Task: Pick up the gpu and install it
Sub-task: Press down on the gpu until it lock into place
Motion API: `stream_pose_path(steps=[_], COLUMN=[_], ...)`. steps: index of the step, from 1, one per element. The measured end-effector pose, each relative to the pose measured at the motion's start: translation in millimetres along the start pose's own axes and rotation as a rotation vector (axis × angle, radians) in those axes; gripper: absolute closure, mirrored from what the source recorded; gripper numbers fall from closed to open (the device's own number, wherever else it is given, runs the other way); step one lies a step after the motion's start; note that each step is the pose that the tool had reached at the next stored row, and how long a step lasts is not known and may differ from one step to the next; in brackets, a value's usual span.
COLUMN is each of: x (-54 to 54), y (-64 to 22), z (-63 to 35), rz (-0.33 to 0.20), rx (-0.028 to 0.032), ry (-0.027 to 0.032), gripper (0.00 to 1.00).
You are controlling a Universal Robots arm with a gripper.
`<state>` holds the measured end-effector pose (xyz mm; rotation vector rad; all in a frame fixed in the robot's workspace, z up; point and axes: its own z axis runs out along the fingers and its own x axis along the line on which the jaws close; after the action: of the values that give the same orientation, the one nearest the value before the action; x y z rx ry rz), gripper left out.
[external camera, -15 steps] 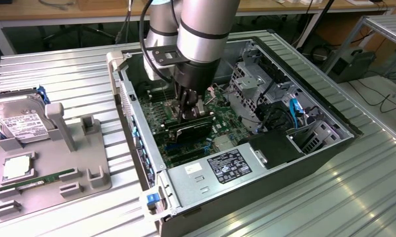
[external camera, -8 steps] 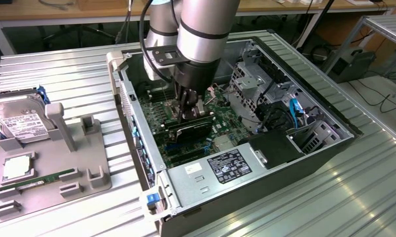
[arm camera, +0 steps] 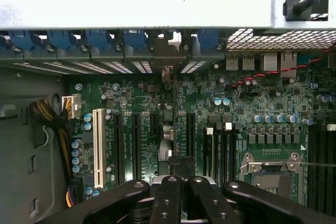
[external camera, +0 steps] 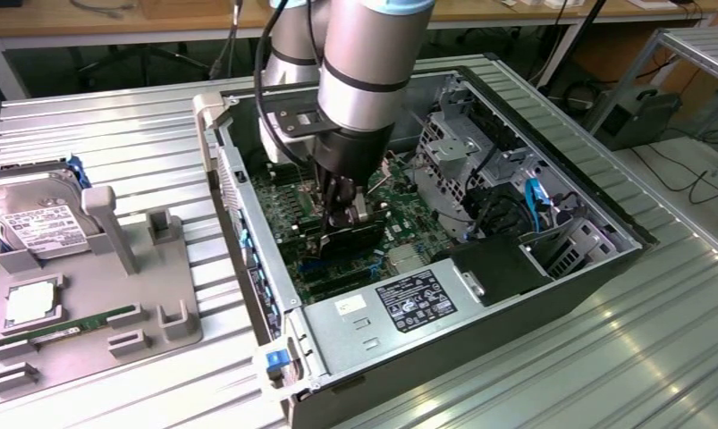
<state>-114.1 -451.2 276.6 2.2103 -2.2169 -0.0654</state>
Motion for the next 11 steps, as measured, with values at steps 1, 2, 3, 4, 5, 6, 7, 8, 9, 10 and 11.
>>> stream_pose_path(steps=[1, 2, 3, 4, 5, 6, 7, 8, 9, 10, 11], x=[0.3, 0.4, 0.4, 0.4, 0.5, 0.3, 0.3, 0.4, 0.4, 0.4, 0.4], y=[0.1, 0.1, 0.0, -0.1, -0.1, -0.1, 0.0, 0.2, 0.4, 0.9, 1.0], z=[1.0, 1.8, 2.7, 3.2, 3.7, 4.4, 4.7, 4.6, 4.4, 4.3, 4.3], rz=[-0.002, -0.004, -0.006, -0.007, -0.009, -0.01, -0.011, -0.011, -0.011, -0.012, -0.012], rx=[0.0, 0.0002, 0.0005, 0.0009, 0.0014, 0.0024, 0.0027, 0.0027, 0.0026, 0.0028, 0.0029], ry=[0.0004, 0.0004, 0.0006, 0.0004, 0.0004, -0.0008, -0.0007, -0.0003, 0.0002, 0.0005, 0.0004], gripper=[0.89, 0.89, 0.89, 0.89, 0.89, 0.89, 0.89, 0.89, 0.89, 0.89, 0.89])
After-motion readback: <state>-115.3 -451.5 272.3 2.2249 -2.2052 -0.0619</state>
